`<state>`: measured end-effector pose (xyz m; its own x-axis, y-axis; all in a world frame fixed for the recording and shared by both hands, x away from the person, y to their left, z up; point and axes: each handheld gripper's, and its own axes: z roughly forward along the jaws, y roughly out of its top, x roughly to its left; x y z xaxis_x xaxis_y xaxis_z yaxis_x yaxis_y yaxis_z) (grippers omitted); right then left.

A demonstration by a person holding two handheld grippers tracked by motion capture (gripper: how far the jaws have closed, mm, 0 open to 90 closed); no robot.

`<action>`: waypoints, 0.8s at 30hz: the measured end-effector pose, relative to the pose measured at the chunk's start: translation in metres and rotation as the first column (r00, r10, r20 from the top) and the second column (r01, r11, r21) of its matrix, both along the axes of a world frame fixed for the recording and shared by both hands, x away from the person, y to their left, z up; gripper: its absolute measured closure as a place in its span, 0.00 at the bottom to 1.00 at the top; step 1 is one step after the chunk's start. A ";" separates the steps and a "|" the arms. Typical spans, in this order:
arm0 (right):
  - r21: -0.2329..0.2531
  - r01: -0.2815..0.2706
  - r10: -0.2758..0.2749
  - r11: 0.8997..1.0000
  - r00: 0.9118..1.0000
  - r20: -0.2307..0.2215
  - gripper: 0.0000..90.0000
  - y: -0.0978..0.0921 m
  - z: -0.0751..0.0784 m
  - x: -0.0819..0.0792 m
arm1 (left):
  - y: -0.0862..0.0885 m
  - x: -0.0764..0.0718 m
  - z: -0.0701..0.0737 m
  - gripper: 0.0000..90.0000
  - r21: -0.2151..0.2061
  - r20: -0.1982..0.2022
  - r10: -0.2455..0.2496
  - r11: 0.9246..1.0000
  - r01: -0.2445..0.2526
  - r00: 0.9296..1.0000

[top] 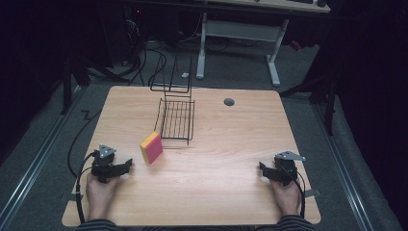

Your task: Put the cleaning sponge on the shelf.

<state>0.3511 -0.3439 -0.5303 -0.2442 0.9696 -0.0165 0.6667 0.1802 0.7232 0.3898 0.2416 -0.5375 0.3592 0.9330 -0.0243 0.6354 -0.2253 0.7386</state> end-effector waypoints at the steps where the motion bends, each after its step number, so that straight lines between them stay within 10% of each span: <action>1: 0.000 0.000 0.000 1.000 1.000 0.000 0.33 0.000 0.000 0.000 | 0.000 0.000 0.000 0.25 0.001 0.000 0.001 1.000 -0.001 1.000; 24: 0.002 0.016 -0.016 1.000 1.000 0.001 0.33 0.000 0.000 0.001 | -0.002 0.000 0.000 0.24 0.012 0.001 0.008 1.000 -0.008 1.000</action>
